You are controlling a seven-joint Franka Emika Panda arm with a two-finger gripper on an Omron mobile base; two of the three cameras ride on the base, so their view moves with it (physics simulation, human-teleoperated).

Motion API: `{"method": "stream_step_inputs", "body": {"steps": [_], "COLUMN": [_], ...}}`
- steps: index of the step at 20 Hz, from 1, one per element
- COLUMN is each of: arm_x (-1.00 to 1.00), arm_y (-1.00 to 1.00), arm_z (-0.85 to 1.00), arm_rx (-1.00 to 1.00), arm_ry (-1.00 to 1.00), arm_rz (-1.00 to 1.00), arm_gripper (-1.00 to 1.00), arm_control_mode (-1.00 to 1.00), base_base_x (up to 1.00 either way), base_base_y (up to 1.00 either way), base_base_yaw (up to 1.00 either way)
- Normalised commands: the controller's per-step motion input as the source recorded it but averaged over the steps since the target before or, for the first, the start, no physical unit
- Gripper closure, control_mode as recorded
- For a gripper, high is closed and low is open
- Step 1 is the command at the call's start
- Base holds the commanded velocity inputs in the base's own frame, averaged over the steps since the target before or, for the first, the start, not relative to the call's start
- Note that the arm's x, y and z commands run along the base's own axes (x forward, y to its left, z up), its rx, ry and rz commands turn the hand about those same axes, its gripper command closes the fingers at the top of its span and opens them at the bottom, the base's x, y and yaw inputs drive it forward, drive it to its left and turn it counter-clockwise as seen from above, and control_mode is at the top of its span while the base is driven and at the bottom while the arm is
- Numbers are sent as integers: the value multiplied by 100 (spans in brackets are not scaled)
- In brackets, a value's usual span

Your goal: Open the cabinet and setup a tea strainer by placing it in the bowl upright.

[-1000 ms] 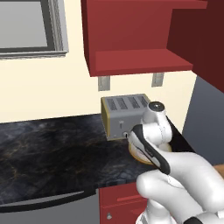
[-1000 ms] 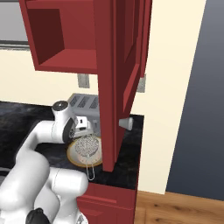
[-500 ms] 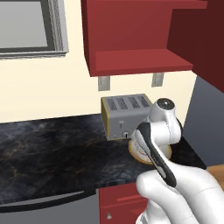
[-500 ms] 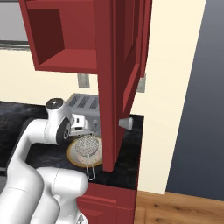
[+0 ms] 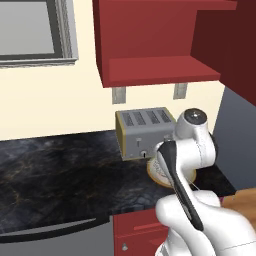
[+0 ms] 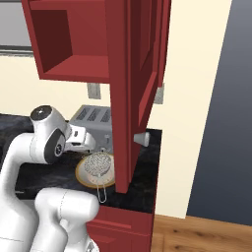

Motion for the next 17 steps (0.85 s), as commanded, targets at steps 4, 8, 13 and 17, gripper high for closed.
{"method": "stream_step_inputs", "body": {"steps": [4, 8, 13, 17], "arm_x": [-2, -1, -20, -68], "arm_y": [-1, -14, -7, 43], "arm_z": [90, 49, 3, -2], "arm_rx": [7, 20, 11, -14], "arm_ry": [-5, 26, 30, 5], "arm_rz": [-7, -4, -4, -9], "arm_gripper": [-100, -100, -100, -100], "arm_control_mode": [-100, -100, -100, -100], "base_base_x": [0, 0, 0, 0], "base_base_y": [0, 0, 0, 0], "base_base_yaw": [0, 0, 0, 0]}}
